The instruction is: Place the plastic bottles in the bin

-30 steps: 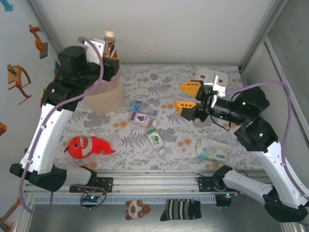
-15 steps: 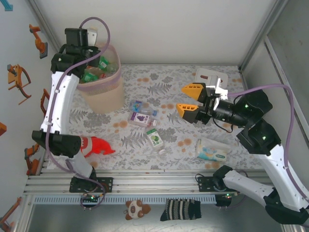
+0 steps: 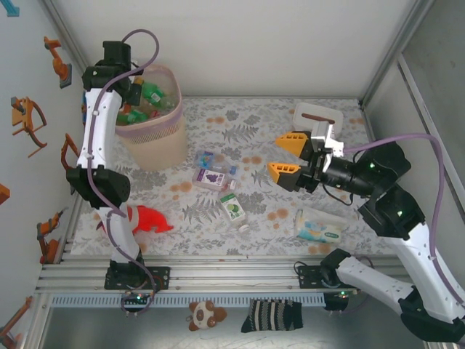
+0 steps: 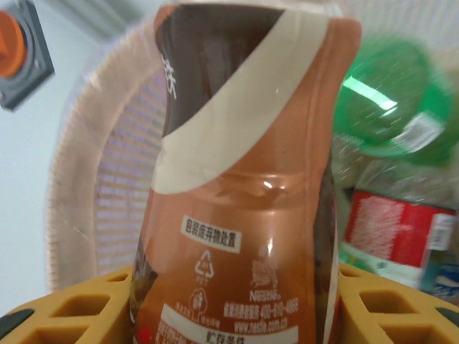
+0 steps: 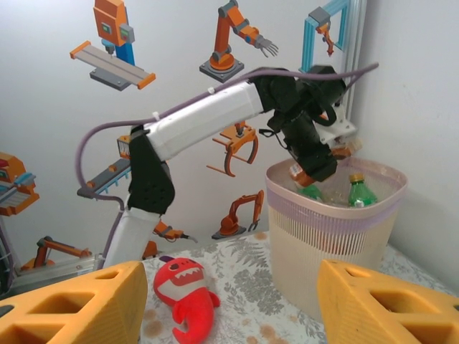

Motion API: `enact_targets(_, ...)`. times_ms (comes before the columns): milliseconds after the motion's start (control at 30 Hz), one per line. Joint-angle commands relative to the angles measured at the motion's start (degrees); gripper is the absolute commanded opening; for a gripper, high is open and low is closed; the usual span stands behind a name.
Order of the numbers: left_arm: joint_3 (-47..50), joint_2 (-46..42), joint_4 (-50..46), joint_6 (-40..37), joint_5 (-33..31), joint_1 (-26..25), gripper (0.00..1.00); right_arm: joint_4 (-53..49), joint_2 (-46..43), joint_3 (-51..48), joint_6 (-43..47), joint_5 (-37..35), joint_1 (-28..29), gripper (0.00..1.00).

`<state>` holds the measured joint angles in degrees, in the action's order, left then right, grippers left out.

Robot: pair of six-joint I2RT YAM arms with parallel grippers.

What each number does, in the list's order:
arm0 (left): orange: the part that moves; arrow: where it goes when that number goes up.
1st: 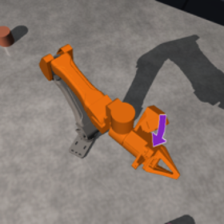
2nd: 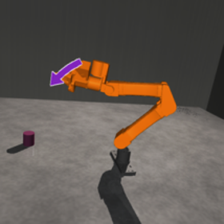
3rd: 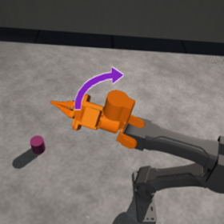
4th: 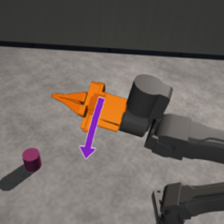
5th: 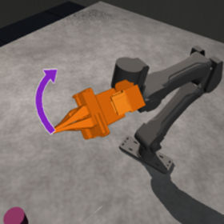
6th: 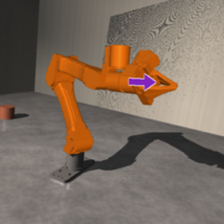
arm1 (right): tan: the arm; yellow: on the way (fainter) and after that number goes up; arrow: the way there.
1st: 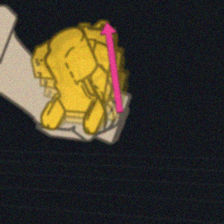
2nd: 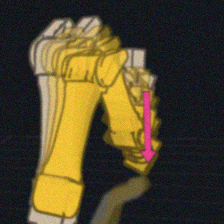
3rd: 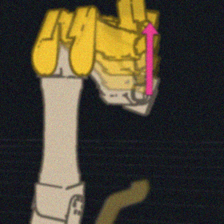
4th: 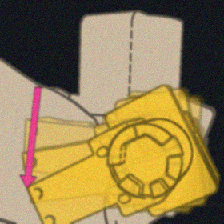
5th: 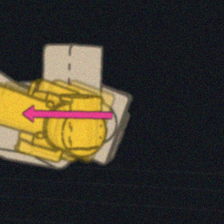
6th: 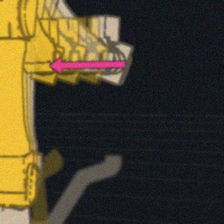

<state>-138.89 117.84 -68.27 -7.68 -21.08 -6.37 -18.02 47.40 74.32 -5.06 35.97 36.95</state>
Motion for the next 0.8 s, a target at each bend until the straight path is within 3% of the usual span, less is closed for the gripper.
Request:
enact_targets(0, -2.62, 2.60, -8.37, 3.33, -0.41, 1.65, 0.52, -0.61, -0.81, -0.14, 1.12, -0.81, 0.14, 0.63)
enact_targets(133, -3.18, 4.22, -10.73, 4.30, 0.50, 2.51, 0.57, -0.44, -0.71, -0.41, 1.02, -0.72, 0.14, 0.63)
enact_targets(400, -6.58, 2.45, -10.49, 4.60, 5.04, 2.37, 0.82, 0.96, 0.14, -0.24, 0.49, -0.12, 0.14, 0.63)
enact_targets(667, -6.59, -1.79, -7.41, 4.89, 9.10, 2.35, 0.84, 1.94, 0.31, -0.32, -0.20, 0.07, 0.14, 0.63)
enact_targets(767, -5.34, -3.06, -6.38, 4.52, 9.64, 2.33, 0.76, 1.87, 0.13, -0.41, -0.04, -0.02, 0.14, 0.63)
